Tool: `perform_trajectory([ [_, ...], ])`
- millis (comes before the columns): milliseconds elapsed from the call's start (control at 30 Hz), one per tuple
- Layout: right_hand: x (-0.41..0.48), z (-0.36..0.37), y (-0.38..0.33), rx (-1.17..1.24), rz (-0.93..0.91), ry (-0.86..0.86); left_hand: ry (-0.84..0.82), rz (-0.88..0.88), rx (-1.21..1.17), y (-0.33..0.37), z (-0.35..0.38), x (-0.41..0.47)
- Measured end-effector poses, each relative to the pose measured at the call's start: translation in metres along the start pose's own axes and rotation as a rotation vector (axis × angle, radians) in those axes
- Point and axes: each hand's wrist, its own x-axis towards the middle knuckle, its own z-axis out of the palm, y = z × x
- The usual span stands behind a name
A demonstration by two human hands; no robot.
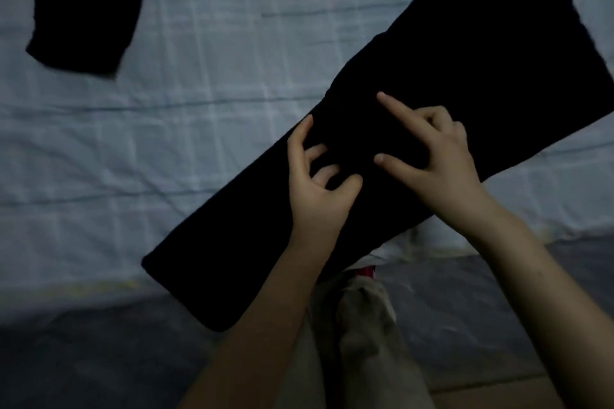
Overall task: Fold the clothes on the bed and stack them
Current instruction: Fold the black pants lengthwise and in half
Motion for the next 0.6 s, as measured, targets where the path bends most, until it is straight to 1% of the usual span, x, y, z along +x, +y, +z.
perform_trajectory([
  [100, 0.004, -0.006, 0.003, 0.048, -0.022, 0.018, 0.003, 0.063, 0.018, 0.002, 0.005, -0.001],
  [233, -0.005, -0.026, 0.008, 0.140, -0.044, -0.010, 0.017, 0.140, 0.047, 0.005, 0.011, -0.016],
  [300, -0.009, -0.026, 0.014, 0.101, -0.059, -0.075, 0.033, 0.095, 0.103, -0.002, 0.012, -0.021],
  [333, -0.010, -0.023, 0.016, 0.038, -0.068, -0.124, 0.042, 0.033, 0.159, -0.003, 0.014, -0.025],
  [367, -0.012, -0.018, 0.018, -0.046, -0.088, -0.170, 0.078, -0.002, 0.265, -0.005, 0.014, -0.028],
  [400, -0.014, -0.014, 0.018, -0.123, -0.121, -0.204, 0.146, 0.033, 0.437, -0.006, 0.014, -0.031],
  [433, -0.015, -0.011, 0.020, -0.167, -0.158, -0.225, 0.228, 0.133, 0.660, -0.003, 0.014, -0.034],
  [467, -0.014, -0.013, 0.021, -0.164, -0.191, -0.235, 0.301, 0.281, 0.876, 0.000, 0.014, -0.035],
  [500, -0.012, -0.018, 0.023, -0.103, -0.210, -0.231, 0.362, 0.432, 1.024, 0.005, 0.014, -0.035],
  [533, -0.010, -0.026, 0.026, -0.008, -0.215, -0.204, 0.387, 0.536, 1.095, 0.012, 0.017, -0.032],
  [567, -0.007, -0.035, 0.031, 0.069, -0.221, -0.132, 0.381, 0.603, 1.127, 0.020, 0.024, -0.027],
  [600, -0.002, -0.044, 0.036, 0.090, -0.233, -0.016, 0.347, 0.639, 1.154, 0.026, 0.033, -0.019],
])
